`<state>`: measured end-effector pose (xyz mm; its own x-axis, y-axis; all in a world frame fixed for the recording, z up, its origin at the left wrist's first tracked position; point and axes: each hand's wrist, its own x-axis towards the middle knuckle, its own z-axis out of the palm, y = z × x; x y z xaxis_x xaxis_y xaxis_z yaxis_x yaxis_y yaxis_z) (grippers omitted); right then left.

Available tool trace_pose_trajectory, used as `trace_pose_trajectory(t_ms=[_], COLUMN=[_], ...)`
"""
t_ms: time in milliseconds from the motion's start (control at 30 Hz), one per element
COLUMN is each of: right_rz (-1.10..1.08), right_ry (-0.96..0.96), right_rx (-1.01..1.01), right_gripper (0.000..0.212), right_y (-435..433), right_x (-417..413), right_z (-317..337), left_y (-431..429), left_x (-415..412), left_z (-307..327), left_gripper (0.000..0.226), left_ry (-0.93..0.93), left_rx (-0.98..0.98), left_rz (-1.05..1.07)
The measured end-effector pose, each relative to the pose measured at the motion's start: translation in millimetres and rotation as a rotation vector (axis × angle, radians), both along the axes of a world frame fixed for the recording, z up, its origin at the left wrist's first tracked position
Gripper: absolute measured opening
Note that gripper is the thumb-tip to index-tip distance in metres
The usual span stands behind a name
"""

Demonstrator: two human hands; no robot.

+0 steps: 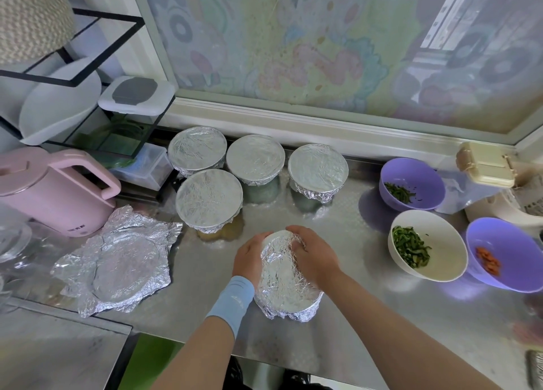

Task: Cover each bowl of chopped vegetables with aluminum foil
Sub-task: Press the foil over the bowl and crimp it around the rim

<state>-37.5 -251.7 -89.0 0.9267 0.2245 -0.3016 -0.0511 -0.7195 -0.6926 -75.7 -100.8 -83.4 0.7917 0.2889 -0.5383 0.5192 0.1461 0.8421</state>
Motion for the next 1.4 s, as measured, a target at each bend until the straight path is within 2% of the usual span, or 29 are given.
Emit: trace_pose_trajectory(t_ms=[33, 100, 167, 200, 300, 367, 467, 600, 733, 767, 833, 933, 1000, 1100, 1200, 1333, 1400], right_rz=[0.030, 0.014, -0.125, -0.205, -0.451, -0.585, -0.687, -0.699, -0.543, -0.498, -0.481, -0.633, -0.695, -0.761, -0.729, -0.575, -0.552], right_ry=[-0.048, -0.181, -0.270, -0.273, -0.065, 0.069, 0.121, 0.135, 0.190, 0.176, 0.082, -0.005, 0.064, 0.224, 0.257, 0.275, 0.228], right_rx=[-0.023, -0.113, -0.150, -0.130, 0.066, 0.209, 0.330, 0.377, 0.407, 0.373, 0.209, 0.069, 0.140, 0.347, 0.432, 0.447, 0.374], right_gripper=[0.039, 0.043, 0.046, 0.047, 0.045, 0.037, 0.024, 0.029, 0.033, 0.029, 0.034, 0.041, 0.045, 0.044, 0.031, 0.038, 0.041], right_y=[-1.2, -4.4, -5.6, -5.1, 0.9, 2.1, 1.0, -2.7, -13.2, -15.8, -20.0, -15.6, -5.5, 4.1, 0.7, -13.0, -18.0], right_x=[-1.5, -8.4, -21.0, -29.3, -51.2, -55.5, -46.9, -40.8, -26.7, -23.3, -21.8, -45.2, -64.5, -75.9, -60.5, -26.9, -16.1], right_z=[-2.4, -5.5, -3.4, -2.3, -5.3, -6.9, -3.8, -5.9, 0.7, 1.5, 2.2, 5.2, 3.4, -3.2, 4.8, 11.9, 12.1], left_y=[1.7, 6.8, 11.3, 10.4, 2.3, -3.8, -9.9, -15.2, -18.0, -16.2, -10.2, -5.9, -9.9, -14.9, -14.5, -16.8, -17.8], left_x=[-1.3, -4.9, -5.1, -3.5, -1.5, -4.1, -6.5, -11.1, -22.6, -23.6, -18.6, 7.1, 23.0, 27.8, 19.5, 6.3, -2.7], left_z=[-2.0, -7.7, -11.7, -12.0, -10.8, -8.0, -4.3, -7.4, -9.1, -8.3, -7.1, -0.9, 0.1, -6.3, -10.6, -7.1, -6.7], left_gripper=[0.033, 0.035, 0.042, 0.042, 0.036, 0.030, 0.029, 0.030, 0.033, 0.033, 0.035, 0.042, 0.042, 0.038, 0.036, 0.038, 0.038], left_ry=[-0.004, -0.042, -0.129, -0.164, -0.159, -0.117, -0.066, -0.031, 0.020, 0.034, -0.008, -0.219, -0.315, -0.284, -0.228, -0.050, 0.017], left_rx=[0.047, 0.283, 0.508, 0.532, 0.464, 0.354, 0.230, 0.155, 0.262, 0.349, 0.516, 0.636, 0.686, 0.746, 0.809, 0.708, 0.698], left_rz=[-0.055, -0.170, -0.248, -0.278, -0.315, -0.206, -0.050, 0.067, 0.078, 0.035, -0.097, -0.321, -0.533, -0.717, -0.576, -0.304, -0.257])
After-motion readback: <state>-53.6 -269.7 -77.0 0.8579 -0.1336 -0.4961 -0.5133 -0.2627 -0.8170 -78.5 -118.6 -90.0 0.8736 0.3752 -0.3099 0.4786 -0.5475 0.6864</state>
